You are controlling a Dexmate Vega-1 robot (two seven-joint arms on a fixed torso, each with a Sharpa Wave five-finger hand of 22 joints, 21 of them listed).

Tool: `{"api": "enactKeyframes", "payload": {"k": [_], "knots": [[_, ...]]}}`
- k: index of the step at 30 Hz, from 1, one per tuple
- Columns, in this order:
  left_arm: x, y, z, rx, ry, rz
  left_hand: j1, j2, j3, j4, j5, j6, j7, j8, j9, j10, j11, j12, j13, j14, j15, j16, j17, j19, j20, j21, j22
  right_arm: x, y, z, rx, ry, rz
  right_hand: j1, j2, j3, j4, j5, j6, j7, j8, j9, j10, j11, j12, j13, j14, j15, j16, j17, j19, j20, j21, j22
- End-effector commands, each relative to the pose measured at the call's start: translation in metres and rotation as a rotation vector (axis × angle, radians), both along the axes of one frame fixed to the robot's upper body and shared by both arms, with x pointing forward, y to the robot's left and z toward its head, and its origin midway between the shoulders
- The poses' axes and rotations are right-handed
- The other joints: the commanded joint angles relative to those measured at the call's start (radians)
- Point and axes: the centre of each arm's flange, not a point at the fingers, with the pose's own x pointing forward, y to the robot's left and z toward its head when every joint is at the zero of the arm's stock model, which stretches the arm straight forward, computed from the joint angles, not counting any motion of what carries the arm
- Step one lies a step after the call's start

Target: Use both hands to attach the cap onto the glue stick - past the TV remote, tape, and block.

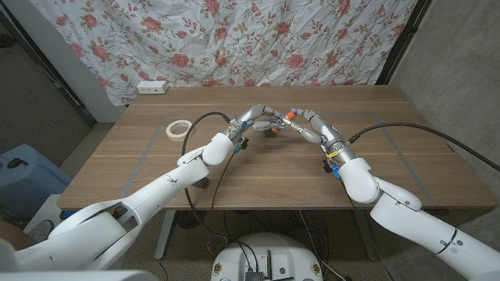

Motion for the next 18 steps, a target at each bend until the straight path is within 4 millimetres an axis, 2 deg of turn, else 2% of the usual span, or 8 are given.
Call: {"api": "enactKeyframes", "payload": {"k": [1,5,12,18], "knots": [[0.0004,0.0010,0.0005,-0.001,0.000,0.008,0.009,0.030,0.033,0.024,0.004,0.065,0.041,0.008,0.017,0.032,-0.024,0.004,0.006,0.010,-0.133,-0.002,0.001,-0.001,-0.004,0.001,0.004,0.0021,0.0012,-0.0002,-0.013,0.005,0.000,-0.004,0.004,0.000,0.001,-0.002,0.010,-0.003,0.004,0.001,0.011,0.000,0.005,0.002,0.004,-0.002,0.006,-0.001,0.007,0.002,0.007,0.005],[0.0000,0.0016,0.0005,-0.002,0.000,0.011,0.010,0.031,0.034,0.023,0.004,0.065,0.041,0.008,0.017,0.032,-0.025,0.004,0.006,0.010,-0.135,-0.003,0.001,-0.001,-0.004,0.001,0.004,0.0026,0.0016,-0.0009,-0.022,0.008,0.001,-0.004,0.005,0.000,0.000,-0.003,0.016,-0.003,0.005,0.001,0.016,-0.002,0.006,0.002,0.006,-0.002,0.006,-0.001,0.008,0.002,0.007,0.005],[-0.0001,0.0010,0.0004,-0.004,-0.002,0.014,0.014,0.032,0.035,0.021,0.004,0.073,0.040,0.011,0.017,0.038,-0.024,0.006,0.006,0.012,-0.138,-0.001,0.002,0.000,-0.004,0.002,0.004,0.0022,0.0014,-0.0022,-0.029,0.020,-0.003,-0.006,0.006,-0.001,-0.003,-0.006,0.032,-0.005,0.007,0.001,0.029,-0.005,0.007,0.001,0.010,-0.027,0.008,-0.004,0.012,0.005,0.007,0.005],[0.0003,0.0005,0.0020,-0.005,-0.004,0.014,0.020,0.034,0.036,0.019,0.004,0.071,0.039,0.010,0.017,0.046,-0.024,0.009,0.006,0.015,-0.142,0.002,0.004,0.000,-0.006,0.002,0.004,0.0026,0.0023,-0.0023,-0.044,0.020,-0.008,-0.005,0.007,0.000,-0.005,-0.006,0.034,-0.005,0.007,0.001,0.030,-0.006,0.007,0.001,0.012,-0.027,0.008,-0.005,0.013,0.007,0.007,0.005]]}}
